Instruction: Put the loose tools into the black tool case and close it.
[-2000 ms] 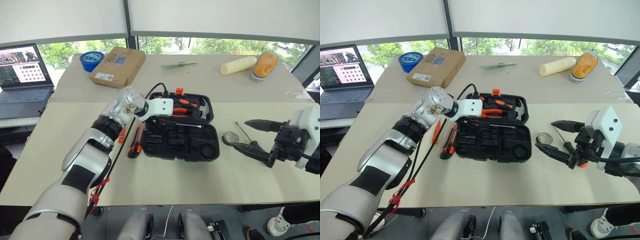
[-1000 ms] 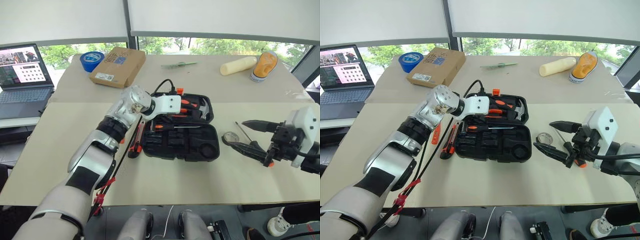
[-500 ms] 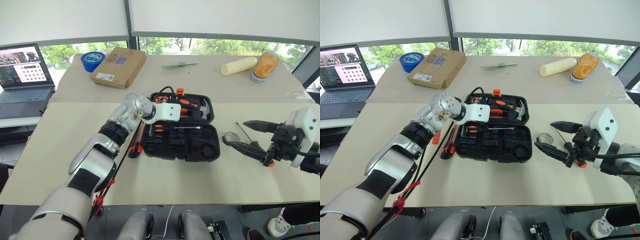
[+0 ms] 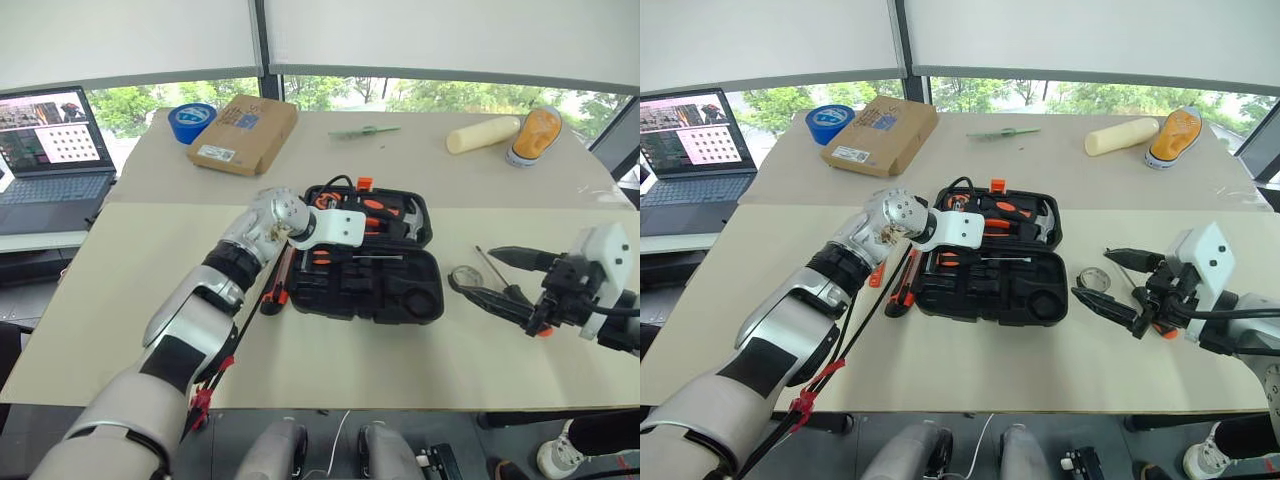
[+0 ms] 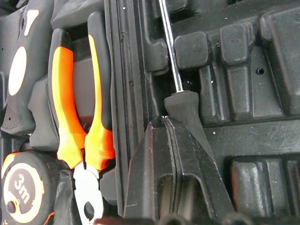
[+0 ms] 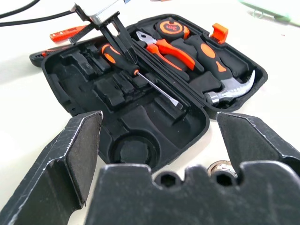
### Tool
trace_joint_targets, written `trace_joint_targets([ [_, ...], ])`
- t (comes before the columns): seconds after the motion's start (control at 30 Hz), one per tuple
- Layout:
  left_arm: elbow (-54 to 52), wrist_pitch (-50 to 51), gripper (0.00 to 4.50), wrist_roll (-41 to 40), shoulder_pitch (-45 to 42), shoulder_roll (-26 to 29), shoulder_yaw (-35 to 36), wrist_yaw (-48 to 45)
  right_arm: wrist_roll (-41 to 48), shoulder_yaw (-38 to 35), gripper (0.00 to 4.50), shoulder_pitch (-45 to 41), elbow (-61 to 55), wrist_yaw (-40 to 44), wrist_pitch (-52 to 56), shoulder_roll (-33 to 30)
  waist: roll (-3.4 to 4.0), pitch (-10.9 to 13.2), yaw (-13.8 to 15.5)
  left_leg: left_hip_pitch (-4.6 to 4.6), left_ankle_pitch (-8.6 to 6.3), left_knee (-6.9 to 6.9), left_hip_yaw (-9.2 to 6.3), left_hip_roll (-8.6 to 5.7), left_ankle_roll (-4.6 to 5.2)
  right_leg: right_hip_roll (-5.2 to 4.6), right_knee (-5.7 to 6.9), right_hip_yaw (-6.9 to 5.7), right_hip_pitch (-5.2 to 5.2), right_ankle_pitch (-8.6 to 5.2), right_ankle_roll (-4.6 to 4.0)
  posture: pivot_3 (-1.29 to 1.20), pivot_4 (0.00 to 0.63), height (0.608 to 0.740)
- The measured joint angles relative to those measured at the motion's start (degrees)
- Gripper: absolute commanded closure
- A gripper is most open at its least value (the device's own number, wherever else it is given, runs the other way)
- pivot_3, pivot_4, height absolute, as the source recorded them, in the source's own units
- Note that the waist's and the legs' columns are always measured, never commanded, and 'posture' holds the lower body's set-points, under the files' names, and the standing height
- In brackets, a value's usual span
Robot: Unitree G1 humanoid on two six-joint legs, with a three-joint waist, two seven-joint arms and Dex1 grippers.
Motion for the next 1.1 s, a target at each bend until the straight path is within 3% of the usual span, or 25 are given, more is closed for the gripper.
trace_joint_targets([
  [0.03,0.4,1.42,3.74,-1.85,-0.03,0.11,1.77,-0.85,-0.82,-0.01,0.0,0.5,0.35,-0.05,-0.07,0.0,0.0,0.0,0.0,-0.03,0.0,0.01,0.03,0.0,0.0,0.0,0.02,0.02,-0.05,0.0,0.0,0.0,0.15,0.738],
  [0.17,-2.63,9.32,2.3,-13.26,0.0,2.74,11.06,-9.29,-2.01,-3.29,0.0,3.47,1.46,-0.4,-0.1,0.19,0.0,0.01,-0.29,-0.13,0.03,0.01,0.05,0.0,-0.05,0.01,0.15,0.03,-0.22,0.0,0.0,0.0,0.15,0.738],
  [0.27,-11.04,17.69,1.04,-22.99,0.22,8.24,19.18,-15.44,-1.92,-8.62,0.0,6.89,1.21,-0.24,-0.01,0.45,0.02,-0.01,-1.02,-0.11,0.18,0.0,0.01,0.03,-0.32,0.02,0.15,0.02,-0.17,0.0,0.0,0.0,0.15,0.738],
  [0.37,-22.44,28.63,0.06,-31.92,3.33,12.55,23.44,-20.66,-1.76,-11.9,0.0,9.92,0.59,0.26,0.13,0.63,0.09,-0.05,-1.42,0.02,0.08,0.0,-0.04,0.04,-0.16,0.02,0.13,0.02,-0.01,0.0,0.0,0.0,0.15,0.738],
  [0.5,-34.58,41.44,0.06,-40.51,10.84,19.04,25.92,-23.81,-1.54,-18.49,0.0,14.84,0.38,2.37,0.52,0.72,0.1,-0.05,-1.41,0.02,0.02,0.0,-0.06,0.04,-0.06,0.08,0.13,0.06,-0.03,0.0,0.0,0.0,0.15,0.738],
  [0.63,-48.61,46.64,0.06,-46.14,17.16,25.23,26.59,-24.83,-1.38,-24.98,0.0,19.06,3.58,4.73,1.11,0.74,0.11,-0.05,-1.15,0.08,0.0,0.0,-0.07,0.04,-0.07,-0.02,-0.08,0.1,0.09,0.0,0.0,0.0,0.15,0.738],
  [0.73,-55.88,49.26,0.06,-49.41,20.62,27.59,26.63,-24.59,-2.78,-25.52,0.0,19.85,8.2,5.01,1.07,0.73,0.11,-0.05,-1.18,0.25,-0.01,-0.01,-0.08,0.04,-0.07,-0.16,-0.11,0.15,0.21,0.0,-0.01,0.0,0.15,0.738],
  [0.83,-59.31,51.0,0.06,-51.31,22.12,28.32,26.08,-23.06,-4.14,-21.86,0.0,17.62,11.53,4.77,0.79,0.44,0.12,-0.06,-1.37,0.37,0.0,-0.02,-0.04,0.07,-0.08,-0.2,-0.07,0.14,0.26,-0.01,-0.02,0.0,0.15,0.738],
  [1.1,-64.71,49.48,0.06,-52.79,27.26,30.63,24.87,-22.04,-10.44,-3.52,0.0,3.06,26.43,3.51,-3.02,-0.12,0.17,-0.07,-1.88,0.46,0.14,-0.27,0.13,0.11,-0.3,-0.15,0.02,0.24,0.14,-0.03,-0.07,0.0,0.15,0.738],
])
